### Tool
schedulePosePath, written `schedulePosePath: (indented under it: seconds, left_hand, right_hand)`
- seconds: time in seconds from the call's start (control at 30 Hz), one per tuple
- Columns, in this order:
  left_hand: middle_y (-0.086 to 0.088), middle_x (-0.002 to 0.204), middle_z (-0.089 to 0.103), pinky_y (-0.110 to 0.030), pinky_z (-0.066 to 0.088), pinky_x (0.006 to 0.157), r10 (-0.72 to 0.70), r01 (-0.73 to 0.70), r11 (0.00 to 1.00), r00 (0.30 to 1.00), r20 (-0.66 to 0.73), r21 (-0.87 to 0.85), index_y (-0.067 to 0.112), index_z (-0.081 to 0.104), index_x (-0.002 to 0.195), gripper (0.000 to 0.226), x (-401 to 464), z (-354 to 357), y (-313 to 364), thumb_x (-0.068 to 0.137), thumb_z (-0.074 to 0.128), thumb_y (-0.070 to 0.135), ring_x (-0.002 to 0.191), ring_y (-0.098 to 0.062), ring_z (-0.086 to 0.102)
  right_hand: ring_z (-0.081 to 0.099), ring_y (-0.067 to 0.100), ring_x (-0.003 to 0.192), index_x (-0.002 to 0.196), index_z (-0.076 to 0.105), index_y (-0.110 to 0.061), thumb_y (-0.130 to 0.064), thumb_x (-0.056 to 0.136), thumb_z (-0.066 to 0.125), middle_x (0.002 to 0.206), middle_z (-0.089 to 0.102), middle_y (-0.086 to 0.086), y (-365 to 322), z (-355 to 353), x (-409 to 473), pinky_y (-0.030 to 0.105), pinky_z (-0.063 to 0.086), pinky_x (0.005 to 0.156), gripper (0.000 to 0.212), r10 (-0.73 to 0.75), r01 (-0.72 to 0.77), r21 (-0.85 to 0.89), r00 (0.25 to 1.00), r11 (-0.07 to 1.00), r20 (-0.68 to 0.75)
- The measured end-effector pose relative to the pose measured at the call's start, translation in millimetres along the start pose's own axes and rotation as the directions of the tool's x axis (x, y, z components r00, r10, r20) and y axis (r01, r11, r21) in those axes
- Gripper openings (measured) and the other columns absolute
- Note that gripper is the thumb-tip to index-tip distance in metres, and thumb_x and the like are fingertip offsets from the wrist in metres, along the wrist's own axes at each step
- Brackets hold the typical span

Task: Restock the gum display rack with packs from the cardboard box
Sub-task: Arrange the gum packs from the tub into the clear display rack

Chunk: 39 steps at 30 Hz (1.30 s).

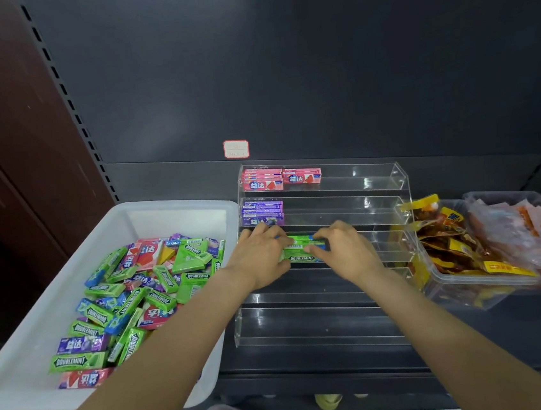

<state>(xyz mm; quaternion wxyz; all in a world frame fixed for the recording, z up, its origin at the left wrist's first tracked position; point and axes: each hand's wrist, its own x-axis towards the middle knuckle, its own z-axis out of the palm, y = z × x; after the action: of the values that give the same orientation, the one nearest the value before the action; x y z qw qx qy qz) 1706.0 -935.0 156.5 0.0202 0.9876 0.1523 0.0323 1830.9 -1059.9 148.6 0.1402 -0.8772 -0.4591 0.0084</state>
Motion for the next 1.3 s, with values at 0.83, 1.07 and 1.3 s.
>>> schedulePosePath:
  seconds: [0.83, 1.07, 1.3]
  left_hand:
    - [-0.006, 0.147, 0.036, -0.032, 0.032, 0.106, -0.572, 0.540, 0.750, 0.820, 0.036, -0.381, 0.014, 0.034, 0.143, 0.053, -143, 7, -182, 0.095, 0.051, 0.024, 0.131, -0.024, 0.038]
    - [-0.003, 0.157, 0.014, -0.032, 0.024, 0.114, -0.528, 0.543, 0.810, 0.840, 0.127, -0.220, 0.014, 0.018, 0.149, 0.059, -105, 24, -204, 0.098, 0.040, 0.034, 0.143, -0.021, 0.019]
    - [-0.002, 0.158, 0.008, -0.035, 0.011, 0.116, -0.522, 0.540, 0.839, 0.834, 0.180, -0.069, 0.015, 0.013, 0.150, 0.063, -86, 38, -208, 0.097, 0.038, 0.038, 0.145, -0.022, 0.009]
  right_hand:
    - [0.038, 0.025, 0.129, 0.143, 0.034, -0.013, -0.029, 0.096, 0.047, 0.138, 0.042, 0.010, -203, 60, 48, 0.040, 0.036, 0.105, 0.051, -0.314, 0.278, 0.175, 0.922, 0.944, 0.228]
    - [0.015, 0.025, 0.144, 0.151, 0.011, -0.016, -0.041, 0.095, 0.048, 0.157, 0.012, 0.008, -213, 102, 89, 0.038, 0.017, 0.116, 0.072, -0.273, 0.257, 0.096, 0.879, 0.962, 0.391]
    - [0.035, 0.028, 0.131, 0.146, 0.025, -0.011, -0.038, 0.096, 0.045, 0.142, 0.036, 0.011, -214, 112, 106, 0.039, 0.033, 0.107, 0.061, -0.268, 0.278, 0.039, 0.866, 0.960, 0.423]
